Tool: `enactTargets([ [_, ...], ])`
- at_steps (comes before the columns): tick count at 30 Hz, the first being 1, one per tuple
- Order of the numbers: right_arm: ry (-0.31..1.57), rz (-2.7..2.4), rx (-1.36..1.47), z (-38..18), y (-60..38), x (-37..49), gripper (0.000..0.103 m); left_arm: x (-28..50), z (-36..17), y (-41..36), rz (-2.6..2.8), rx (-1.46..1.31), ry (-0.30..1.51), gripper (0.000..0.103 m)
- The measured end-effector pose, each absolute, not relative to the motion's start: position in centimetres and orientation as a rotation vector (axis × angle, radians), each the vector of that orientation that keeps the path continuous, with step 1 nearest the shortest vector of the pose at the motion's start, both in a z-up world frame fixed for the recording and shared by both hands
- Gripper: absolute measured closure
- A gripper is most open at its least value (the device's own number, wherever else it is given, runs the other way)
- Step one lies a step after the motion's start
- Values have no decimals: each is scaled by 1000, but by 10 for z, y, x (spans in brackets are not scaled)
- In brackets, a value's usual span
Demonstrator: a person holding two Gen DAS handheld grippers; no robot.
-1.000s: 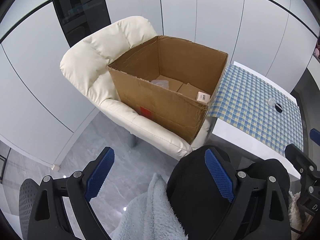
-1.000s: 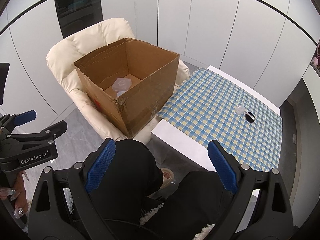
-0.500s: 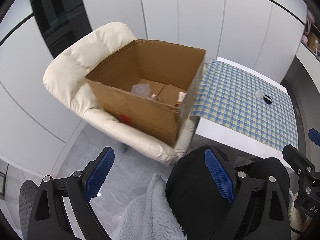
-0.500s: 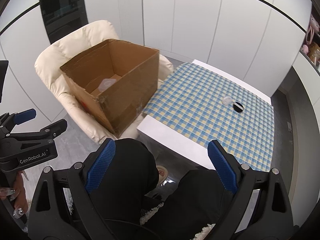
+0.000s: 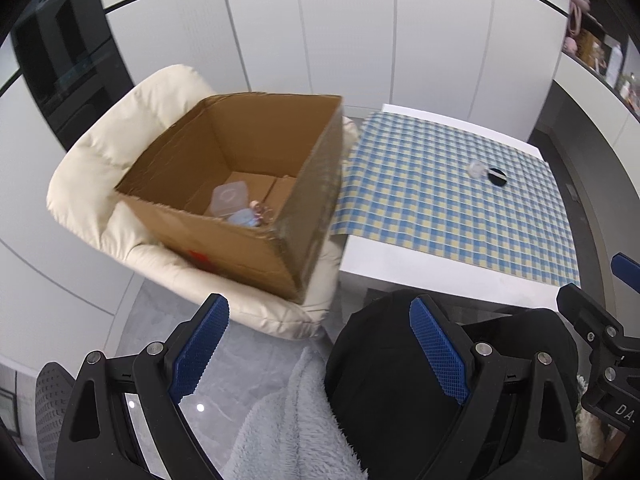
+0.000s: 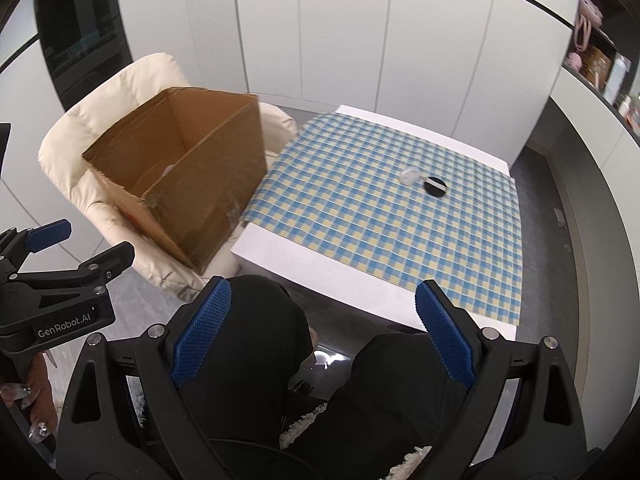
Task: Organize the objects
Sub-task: 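Move both open tools back over the checked tablecloth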
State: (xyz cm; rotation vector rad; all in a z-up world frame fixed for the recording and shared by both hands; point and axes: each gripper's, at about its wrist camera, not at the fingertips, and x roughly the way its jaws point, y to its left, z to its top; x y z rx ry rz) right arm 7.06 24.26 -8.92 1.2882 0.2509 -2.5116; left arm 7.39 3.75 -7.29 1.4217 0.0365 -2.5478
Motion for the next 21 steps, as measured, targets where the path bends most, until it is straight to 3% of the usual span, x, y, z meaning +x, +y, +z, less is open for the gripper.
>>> enactTargets([
  [21, 117, -2594, 1440, -119, 297, 45, 8, 32, -88, 95, -2623, 1511, -70, 11],
])
